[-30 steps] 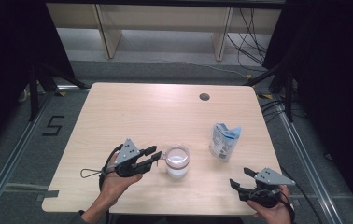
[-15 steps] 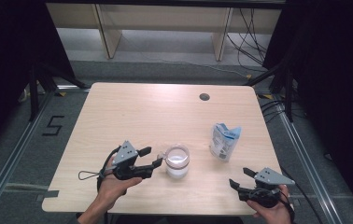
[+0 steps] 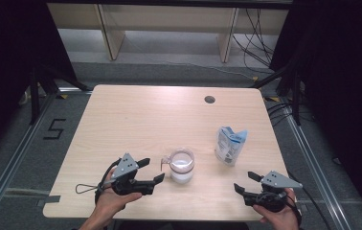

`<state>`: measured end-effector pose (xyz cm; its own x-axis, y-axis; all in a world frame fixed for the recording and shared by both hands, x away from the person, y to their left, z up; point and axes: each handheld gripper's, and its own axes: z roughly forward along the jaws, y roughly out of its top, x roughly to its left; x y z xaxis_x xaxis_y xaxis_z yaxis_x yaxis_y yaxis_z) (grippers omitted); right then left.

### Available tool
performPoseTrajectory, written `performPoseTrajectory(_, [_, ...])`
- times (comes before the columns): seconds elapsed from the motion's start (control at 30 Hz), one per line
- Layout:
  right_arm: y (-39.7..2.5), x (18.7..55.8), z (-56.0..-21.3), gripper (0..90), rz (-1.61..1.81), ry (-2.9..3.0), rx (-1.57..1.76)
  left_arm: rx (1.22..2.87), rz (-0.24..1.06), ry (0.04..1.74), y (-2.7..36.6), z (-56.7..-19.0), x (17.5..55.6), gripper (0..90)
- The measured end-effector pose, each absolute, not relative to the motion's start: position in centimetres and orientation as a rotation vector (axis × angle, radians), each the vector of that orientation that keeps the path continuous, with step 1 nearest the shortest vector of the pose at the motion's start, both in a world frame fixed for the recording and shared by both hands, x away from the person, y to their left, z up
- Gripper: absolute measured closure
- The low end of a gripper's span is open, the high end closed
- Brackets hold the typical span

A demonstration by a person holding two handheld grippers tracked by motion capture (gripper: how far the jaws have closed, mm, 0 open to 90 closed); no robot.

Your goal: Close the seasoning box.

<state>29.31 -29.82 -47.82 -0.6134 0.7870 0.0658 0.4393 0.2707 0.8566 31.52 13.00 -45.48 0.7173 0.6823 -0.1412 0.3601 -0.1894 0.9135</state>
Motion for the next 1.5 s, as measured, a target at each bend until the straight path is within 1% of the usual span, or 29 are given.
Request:
performPoseTrajectory(0.23, [-29.8, 29.1, -47.8, 28.9, 1.288, 2.178, 1.115, 1.794, 0.350, 0.838, 13.3, -45.9, 31.1, 23.3])
performPoseTrajectory(0.57, [-30.0, 28.9, -47.8, 28.2, 1.302, 2.167, 1.125, 1.831, 0.344, 0.829, 13.8, -46.9, 30.6, 22.9])
performPoseTrajectory(0.6, [-30.0, 28.9, -47.7, 27.0, 1.302, 2.159, 1.115, 1.843, 0.349, 0.838, 13.9, -47.0, 30.5, 22.9])
performPoseTrajectory(0.73, [-30.0, 28.9, -47.7, 15.2, 1.356, 2.121, 1.201, 1.851, 0.323, 0.831, 13.7, -47.6, 30.2, 22.5])
performPoseTrajectory(0.87, [-30.1, 29.0, -47.7, 15.8, 1.382, 2.102, 1.175, 1.865, 0.305, 0.833, 13.5, -48.1, 29.8, 22.2])
performPoseTrajectory(0.93, [-30.1, 29.1, -47.8, 15.6, 1.370, 2.101, 1.172, 1.881, 0.320, 0.815, 13.6, -48.4, 29.6, 21.7])
performPoseTrajectory(1.07, [-30.1, 29.1, -47.9, 15.5, 1.358, 2.117, 1.200, 1.902, 0.313, 0.833, 13.8, -49.0, 29.3, 21.6])
performPoseTrajectory(1.23, [-29.8, 29.1, -48.0, 15.5, 1.367, 2.121, 1.225, 1.949, 0.357, 0.820, 13.9, -49.4, 28.8, 21.4])
performPoseTrajectory(1.4, [-30.1, 29.3, -48.3, 15.5, 1.334, 2.156, 1.211, 1.956, 0.350, 0.827, 13.7, -49.7, 28.6, 21.0])
performPoseTrajectory(1.5, [-30.1, 29.3, -48.5, 15.5, 1.297, 2.193, 1.230, 1.987, 0.338, 0.830, 13.7, -49.9, 28.6, 19.9])
